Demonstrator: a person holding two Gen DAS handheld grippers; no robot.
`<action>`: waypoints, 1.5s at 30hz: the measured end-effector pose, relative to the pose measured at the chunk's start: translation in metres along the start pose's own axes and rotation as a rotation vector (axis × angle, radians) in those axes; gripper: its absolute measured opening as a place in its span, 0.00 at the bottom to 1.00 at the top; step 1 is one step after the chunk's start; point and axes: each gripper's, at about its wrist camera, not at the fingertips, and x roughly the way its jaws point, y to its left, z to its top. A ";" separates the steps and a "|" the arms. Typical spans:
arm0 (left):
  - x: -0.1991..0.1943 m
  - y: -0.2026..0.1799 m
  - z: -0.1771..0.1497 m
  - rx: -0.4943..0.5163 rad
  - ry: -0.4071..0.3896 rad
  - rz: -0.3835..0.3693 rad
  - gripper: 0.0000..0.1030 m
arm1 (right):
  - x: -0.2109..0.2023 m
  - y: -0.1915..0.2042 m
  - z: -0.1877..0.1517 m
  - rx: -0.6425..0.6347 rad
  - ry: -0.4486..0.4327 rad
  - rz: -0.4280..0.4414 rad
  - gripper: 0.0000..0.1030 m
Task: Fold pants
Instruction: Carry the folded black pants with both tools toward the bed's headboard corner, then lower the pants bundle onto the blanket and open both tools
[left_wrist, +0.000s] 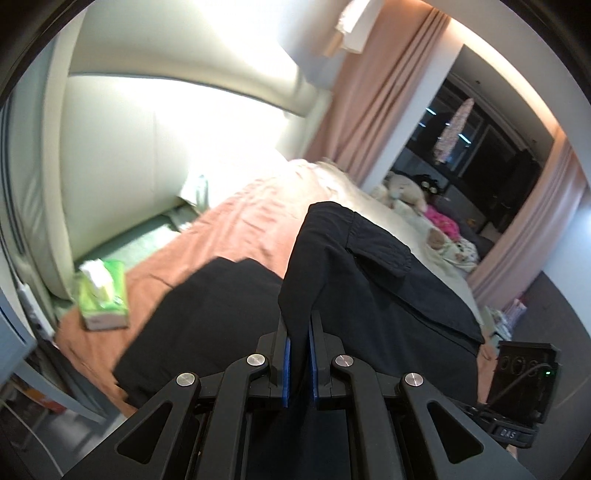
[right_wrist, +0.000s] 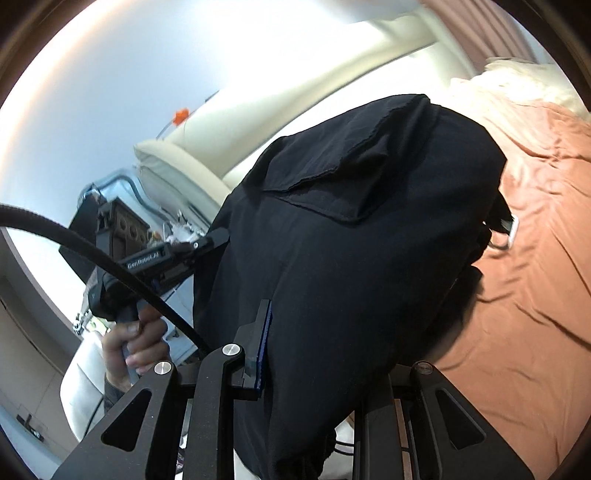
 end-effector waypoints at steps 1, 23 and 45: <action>0.003 0.006 0.004 -0.005 -0.001 0.014 0.08 | 0.008 -0.001 0.005 -0.013 0.010 -0.003 0.20; 0.141 0.103 0.028 -0.115 0.132 0.211 0.09 | 0.163 -0.069 0.050 0.036 0.152 -0.039 0.19; 0.070 0.117 -0.071 -0.244 0.037 0.285 0.67 | 0.109 -0.040 0.032 -0.147 0.081 -0.271 0.27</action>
